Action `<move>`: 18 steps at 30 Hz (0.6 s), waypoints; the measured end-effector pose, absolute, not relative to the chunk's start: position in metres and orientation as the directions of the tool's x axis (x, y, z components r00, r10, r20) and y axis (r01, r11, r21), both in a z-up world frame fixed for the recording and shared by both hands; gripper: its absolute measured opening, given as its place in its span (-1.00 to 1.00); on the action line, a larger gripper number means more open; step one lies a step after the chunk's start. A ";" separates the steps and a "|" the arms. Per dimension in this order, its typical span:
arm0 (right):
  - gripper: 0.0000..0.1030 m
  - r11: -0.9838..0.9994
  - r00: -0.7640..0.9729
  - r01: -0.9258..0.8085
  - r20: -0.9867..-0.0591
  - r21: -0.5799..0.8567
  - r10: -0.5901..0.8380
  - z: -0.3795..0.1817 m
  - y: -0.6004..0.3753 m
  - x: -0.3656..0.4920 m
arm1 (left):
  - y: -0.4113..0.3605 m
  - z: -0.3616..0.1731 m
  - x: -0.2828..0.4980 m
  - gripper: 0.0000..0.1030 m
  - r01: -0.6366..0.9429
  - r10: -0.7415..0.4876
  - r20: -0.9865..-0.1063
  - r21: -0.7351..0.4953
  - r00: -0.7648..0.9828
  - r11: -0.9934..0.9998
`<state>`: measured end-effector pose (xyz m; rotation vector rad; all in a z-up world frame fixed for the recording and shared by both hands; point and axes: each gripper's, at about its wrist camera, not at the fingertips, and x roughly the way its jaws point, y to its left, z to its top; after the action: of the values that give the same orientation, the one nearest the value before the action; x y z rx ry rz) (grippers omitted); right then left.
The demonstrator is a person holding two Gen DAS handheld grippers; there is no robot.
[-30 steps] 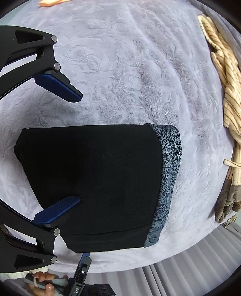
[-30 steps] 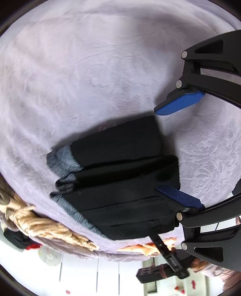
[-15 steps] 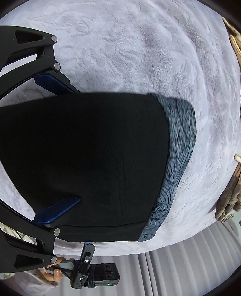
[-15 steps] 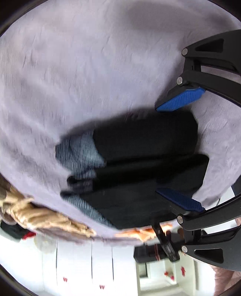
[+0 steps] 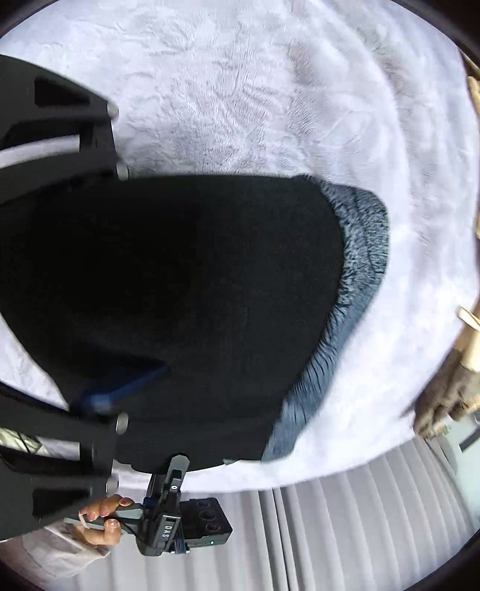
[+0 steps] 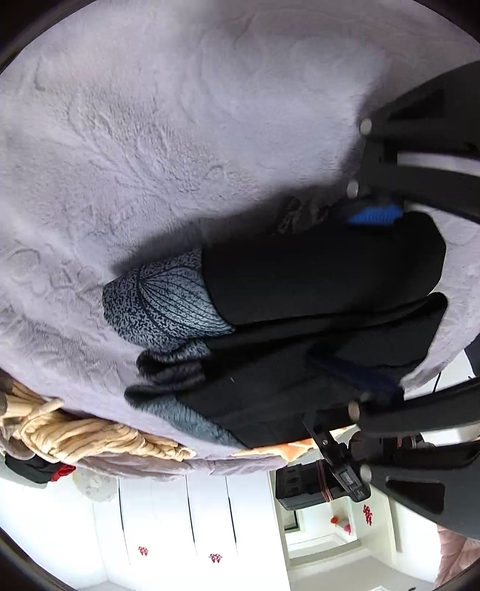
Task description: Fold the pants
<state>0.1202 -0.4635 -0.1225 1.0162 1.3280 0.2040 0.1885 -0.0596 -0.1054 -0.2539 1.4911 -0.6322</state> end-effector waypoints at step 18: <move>-0.16 0.493 0.336 0.358 -0.602 0.793 0.725 -0.078 -0.313 0.075 | 0.082 -0.083 0.148 0.49 0.193 -0.357 -0.934 -0.352 -0.012 0.916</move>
<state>0.0746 -0.3132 -0.0777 1.0956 1.2662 0.3152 0.1484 0.0820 -0.0830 -0.1330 1.5230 -0.4375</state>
